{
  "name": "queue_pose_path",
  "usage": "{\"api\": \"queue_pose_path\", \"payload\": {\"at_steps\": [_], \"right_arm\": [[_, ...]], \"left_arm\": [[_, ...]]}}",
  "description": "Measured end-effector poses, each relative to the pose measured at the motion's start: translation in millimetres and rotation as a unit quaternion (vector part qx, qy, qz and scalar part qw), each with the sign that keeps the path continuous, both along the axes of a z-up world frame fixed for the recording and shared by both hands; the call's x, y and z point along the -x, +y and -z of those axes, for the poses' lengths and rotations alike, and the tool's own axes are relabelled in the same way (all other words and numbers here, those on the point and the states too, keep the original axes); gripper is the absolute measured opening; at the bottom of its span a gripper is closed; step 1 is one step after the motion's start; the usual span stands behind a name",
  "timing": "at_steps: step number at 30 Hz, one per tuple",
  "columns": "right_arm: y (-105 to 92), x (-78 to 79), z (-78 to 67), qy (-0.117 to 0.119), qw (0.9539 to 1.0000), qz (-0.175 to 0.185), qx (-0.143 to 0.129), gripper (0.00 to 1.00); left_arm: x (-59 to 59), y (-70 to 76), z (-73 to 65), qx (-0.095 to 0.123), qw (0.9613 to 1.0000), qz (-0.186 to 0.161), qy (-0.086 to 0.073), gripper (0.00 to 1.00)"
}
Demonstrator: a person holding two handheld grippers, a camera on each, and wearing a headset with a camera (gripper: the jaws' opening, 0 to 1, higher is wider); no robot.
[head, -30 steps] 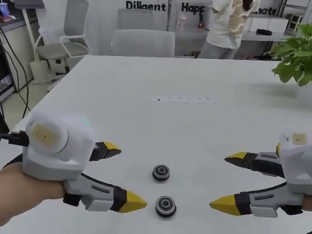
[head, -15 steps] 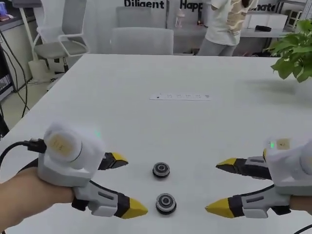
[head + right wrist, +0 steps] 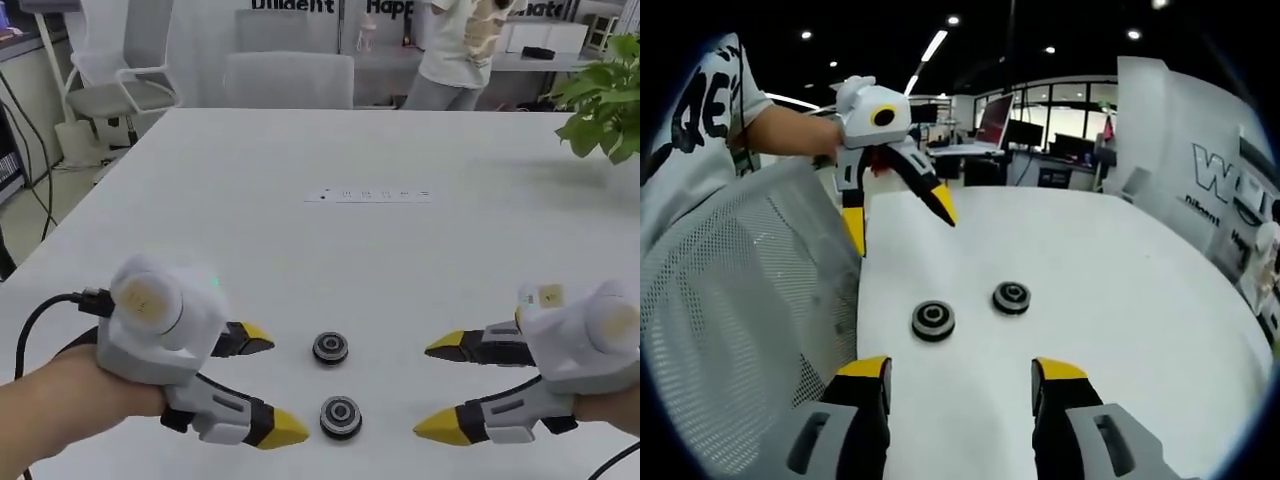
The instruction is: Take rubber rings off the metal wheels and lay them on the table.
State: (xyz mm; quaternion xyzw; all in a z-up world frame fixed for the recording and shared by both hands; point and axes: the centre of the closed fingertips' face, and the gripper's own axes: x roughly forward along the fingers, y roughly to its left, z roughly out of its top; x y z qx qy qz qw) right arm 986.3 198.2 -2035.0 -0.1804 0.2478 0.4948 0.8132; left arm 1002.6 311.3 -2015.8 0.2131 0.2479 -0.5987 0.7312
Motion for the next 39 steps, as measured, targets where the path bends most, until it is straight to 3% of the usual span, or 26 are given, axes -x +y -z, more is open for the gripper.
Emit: {"api": "queue_pose_path", "payload": {"at_steps": [7, 39], "right_arm": [[9.2, -2.8, 3.4, 0.002, 0.9997, -0.025, 0.007, 0.5], [33.6, -12.7, 18.0, 0.028, 0.9976, -0.064, -0.001, 0.39]], "left_arm": [[-1.5, -5.2, 3.6, -0.002, 0.9999, 0.01, 0.004, 0.55], [-0.8, -29.7, 26.1, -0.03, 0.9979, 0.053, 0.022, 0.42]]}}
